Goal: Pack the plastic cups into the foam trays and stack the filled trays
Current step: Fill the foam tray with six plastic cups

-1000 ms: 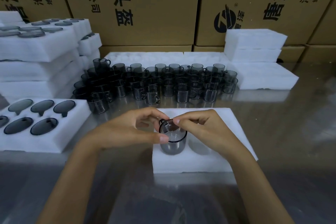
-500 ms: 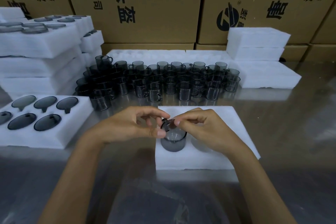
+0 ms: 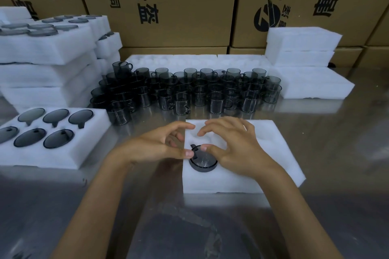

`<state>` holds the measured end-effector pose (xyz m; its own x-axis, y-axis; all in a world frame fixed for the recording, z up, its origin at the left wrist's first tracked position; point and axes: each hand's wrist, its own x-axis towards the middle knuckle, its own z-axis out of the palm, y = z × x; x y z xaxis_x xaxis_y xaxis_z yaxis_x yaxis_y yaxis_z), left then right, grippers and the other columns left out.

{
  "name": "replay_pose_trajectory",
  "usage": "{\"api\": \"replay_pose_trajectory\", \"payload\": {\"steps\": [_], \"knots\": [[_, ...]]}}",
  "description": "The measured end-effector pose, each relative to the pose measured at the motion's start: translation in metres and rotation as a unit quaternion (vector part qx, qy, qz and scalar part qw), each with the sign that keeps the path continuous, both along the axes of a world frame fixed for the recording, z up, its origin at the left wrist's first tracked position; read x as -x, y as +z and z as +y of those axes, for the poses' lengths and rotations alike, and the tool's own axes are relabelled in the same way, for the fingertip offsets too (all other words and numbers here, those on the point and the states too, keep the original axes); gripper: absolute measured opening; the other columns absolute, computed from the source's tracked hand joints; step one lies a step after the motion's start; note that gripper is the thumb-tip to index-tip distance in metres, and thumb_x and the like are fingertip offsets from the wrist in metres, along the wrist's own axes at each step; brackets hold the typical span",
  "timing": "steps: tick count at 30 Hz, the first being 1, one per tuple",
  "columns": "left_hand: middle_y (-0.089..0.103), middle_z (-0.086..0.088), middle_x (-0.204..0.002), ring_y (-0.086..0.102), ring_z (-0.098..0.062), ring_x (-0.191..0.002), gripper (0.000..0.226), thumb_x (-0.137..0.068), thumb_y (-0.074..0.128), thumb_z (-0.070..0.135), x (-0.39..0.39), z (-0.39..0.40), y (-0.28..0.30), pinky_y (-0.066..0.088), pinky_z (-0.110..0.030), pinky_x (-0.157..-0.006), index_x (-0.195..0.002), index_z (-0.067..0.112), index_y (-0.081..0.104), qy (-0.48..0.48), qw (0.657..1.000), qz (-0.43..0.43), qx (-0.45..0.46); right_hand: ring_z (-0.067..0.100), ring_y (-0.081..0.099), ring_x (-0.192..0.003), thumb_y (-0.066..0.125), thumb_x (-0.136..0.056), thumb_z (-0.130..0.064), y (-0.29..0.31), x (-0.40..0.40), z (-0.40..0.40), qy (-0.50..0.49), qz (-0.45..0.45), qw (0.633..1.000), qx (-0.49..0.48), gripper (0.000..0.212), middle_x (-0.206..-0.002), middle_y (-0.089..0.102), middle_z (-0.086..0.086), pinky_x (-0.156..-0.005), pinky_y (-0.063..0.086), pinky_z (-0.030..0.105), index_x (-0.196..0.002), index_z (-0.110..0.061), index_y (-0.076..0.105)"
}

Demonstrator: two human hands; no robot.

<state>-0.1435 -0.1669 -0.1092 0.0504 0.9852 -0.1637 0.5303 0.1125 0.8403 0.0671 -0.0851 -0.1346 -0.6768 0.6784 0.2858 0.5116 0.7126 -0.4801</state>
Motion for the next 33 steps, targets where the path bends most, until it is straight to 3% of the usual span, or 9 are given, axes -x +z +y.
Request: {"api": "replay_pose_trajectory", "payload": {"steps": [2, 6, 9, 12, 14, 20, 24, 28, 33], "knots": [[0.055, -0.001, -0.120, 0.060, -0.013, -0.103, 0.071, -0.069, 0.087, 0.042, 0.003, 0.001, -0.005, 0.049, -0.028, -0.098, -0.130, 0.052, 0.052, -0.005, 1.000, -0.018, 0.003, -0.001, 0.022, -0.136, 0.064, -0.090, -0.050, -0.001, 0.003, -0.001, -0.011, -0.026, 0.999, -0.017, 0.024, -0.128, 0.044, -0.032, -0.119, -0.003, 0.039, -0.114, -0.047, 0.059], [0.068, 0.005, -0.109, 0.064, -0.012, -0.105, 0.053, -0.073, 0.080, 0.048, 0.007, 0.008, -0.022, 0.051, -0.029, -0.092, -0.123, 0.047, 0.062, 0.061, 0.989, -0.120, -0.058, 0.000, 0.033, -0.128, 0.062, -0.088, -0.058, 0.000, 0.001, 0.000, -0.027, 0.003, 1.000, 0.000, 0.021, -0.125, 0.052, -0.030, -0.099, 0.014, 0.028, -0.101, -0.042, 0.065], [0.070, -0.003, -0.108, 0.066, -0.017, -0.095, 0.031, -0.093, 0.067, 0.019, 0.007, 0.027, -0.049, 0.053, -0.034, -0.091, -0.122, 0.032, 0.066, 0.260, 0.944, -0.147, -0.140, 0.006, 0.042, -0.121, 0.053, -0.093, -0.060, 0.001, 0.003, -0.003, -0.057, 0.002, 0.998, 0.006, 0.029, -0.126, 0.057, -0.027, -0.084, 0.013, 0.025, -0.093, -0.036, 0.069], [0.060, -0.010, -0.107, 0.063, -0.019, -0.086, 0.044, -0.095, 0.050, -0.006, 0.012, 0.049, -0.067, 0.056, -0.038, -0.093, -0.128, 0.023, 0.059, 0.346, 0.911, -0.113, -0.194, 0.013, 0.051, -0.112, 0.046, -0.099, -0.055, -0.002, 0.007, -0.009, -0.078, -0.014, 0.997, -0.017, 0.035, -0.127, 0.057, -0.021, -0.082, 0.016, 0.027, -0.098, -0.030, 0.070], [0.057, -0.013, -0.104, 0.059, -0.022, -0.090, 0.055, -0.093, 0.047, -0.008, 0.016, 0.064, -0.070, 0.053, -0.045, -0.094, -0.136, 0.025, 0.054, 0.338, 0.916, -0.050, -0.211, 0.013, 0.051, -0.109, 0.044, -0.100, -0.054, -0.002, 0.008, -0.010, -0.083, -0.020, 0.996, -0.019, 0.035, -0.125, 0.057, -0.020, -0.084, 0.020, 0.029, -0.099, -0.029, 0.069], [0.046, -0.004, -0.082, 0.043, -0.005, -0.070, 0.049, -0.098, 0.055, 0.011, 0.010, 0.103, -0.064, 0.034, -0.023, -0.073, -0.142, 0.032, 0.050, 0.298, 0.920, 0.129, -0.220, 0.007, 0.049, -0.114, 0.045, -0.099, -0.054, 0.002, 0.003, -0.002, -0.069, 0.046, 0.993, 0.090, 0.033, -0.118, 0.061, -0.022, -0.091, 0.026, 0.029, -0.098, -0.034, 0.071], [0.047, -0.010, -0.089, 0.044, -0.010, -0.071, 0.022, -0.088, 0.070, 0.008, 0.012, 0.103, -0.062, 0.036, -0.011, -0.067, -0.103, 0.024, 0.068, 0.310, 0.911, 0.096, -0.254, -0.002, 0.060, -0.097, 0.042, -0.098, -0.061, 0.011, 0.000, 0.001, -0.098, 0.214, 0.933, 0.272, 0.041, -0.096, 0.068, -0.022, -0.080, 0.041, 0.019, -0.085, -0.038, 0.074], [0.047, -0.003, -0.105, 0.049, -0.002, -0.085, 0.021, -0.081, 0.078, 0.006, 0.008, 0.091, -0.063, 0.034, 0.003, -0.077, -0.091, 0.023, 0.069, 0.321, 0.903, 0.031, -0.283, -0.010, 0.057, -0.101, 0.044, -0.099, -0.058, 0.013, -0.002, 0.000, -0.102, 0.247, 0.918, 0.295, 0.040, -0.093, 0.063, -0.040, -0.081, 0.039, 0.017, -0.085, -0.037, 0.074], [0.064, 0.004, -0.111, 0.060, -0.011, -0.108, 0.022, -0.087, 0.071, 0.005, -0.011, 0.072, -0.046, 0.050, -0.025, -0.093, -0.090, 0.026, 0.066, 0.280, 0.886, -0.031, -0.369, -0.010, 0.057, -0.096, 0.053, -0.101, -0.029, 0.014, -0.001, 0.000, -0.082, 0.259, 0.929, 0.252, 0.018, -0.099, 0.070, -0.023, -0.080, 0.041, 0.012, -0.097, -0.029, 0.071]]}}
